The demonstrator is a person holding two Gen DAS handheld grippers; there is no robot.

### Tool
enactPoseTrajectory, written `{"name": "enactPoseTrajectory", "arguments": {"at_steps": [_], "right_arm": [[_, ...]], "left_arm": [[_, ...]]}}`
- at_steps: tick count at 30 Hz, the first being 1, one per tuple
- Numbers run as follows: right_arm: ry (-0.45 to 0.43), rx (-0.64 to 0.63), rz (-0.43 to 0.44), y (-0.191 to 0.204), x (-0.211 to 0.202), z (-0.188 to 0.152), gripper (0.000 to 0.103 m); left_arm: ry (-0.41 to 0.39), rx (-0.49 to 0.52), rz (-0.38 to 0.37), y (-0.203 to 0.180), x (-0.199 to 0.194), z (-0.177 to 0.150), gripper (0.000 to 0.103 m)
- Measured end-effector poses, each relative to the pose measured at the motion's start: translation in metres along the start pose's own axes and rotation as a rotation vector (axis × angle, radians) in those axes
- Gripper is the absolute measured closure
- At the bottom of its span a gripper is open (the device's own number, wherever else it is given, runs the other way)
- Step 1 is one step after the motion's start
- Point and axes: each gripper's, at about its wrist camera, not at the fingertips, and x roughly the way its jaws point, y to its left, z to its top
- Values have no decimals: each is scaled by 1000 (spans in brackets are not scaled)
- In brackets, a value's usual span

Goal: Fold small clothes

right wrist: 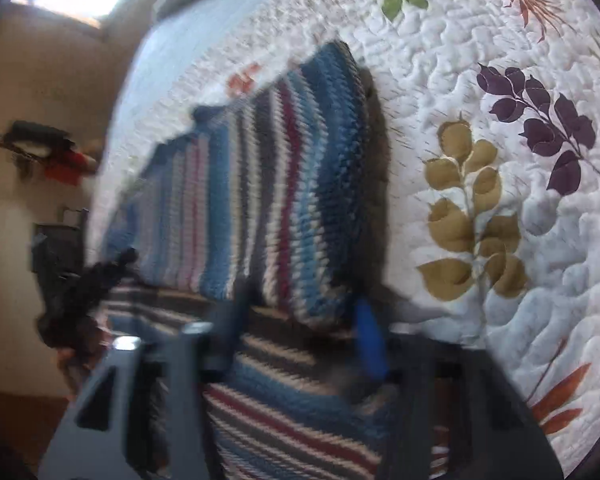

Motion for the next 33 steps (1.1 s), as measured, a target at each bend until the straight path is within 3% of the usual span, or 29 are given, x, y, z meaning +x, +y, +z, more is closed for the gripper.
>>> {"name": "enactPoseTrajectory", "arguments": {"at_steps": [1, 3, 11, 14, 19, 22, 26, 28, 33], "right_arm": [[4, -9, 7, 1, 0, -2, 81], [-17, -46, -27, 4, -7, -6, 83], [-20, 20, -45, -24, 1, -14, 83], [-51, -28, -89, -5, -7, -16, 74], [-158, -142, -318, 33, -32, -36, 68], [-171, -208, -371, 67, -35, -49, 66], [-66, -323, -297, 125, -1, -66, 62], [-6, -354, -257, 145, 20, -71, 63], [64, -464, -242, 209, 75, -83, 64]], "left_arm": [[7, 1, -7, -1, 2, -1, 73], [3, 1, -23, -3, 3, -3, 78], [-12, 34, 17, -7, 11, -7, 75], [-23, 40, 26, 0, -2, -12, 60], [-45, 60, 65, 33, -35, -26, 42], [-29, 40, 92, 69, -48, -31, 40], [-24, -6, 134, 126, -68, -37, 28], [-29, -57, 131, 164, -80, -38, 17], [-41, -261, 147, 269, -97, -25, 16]]}}
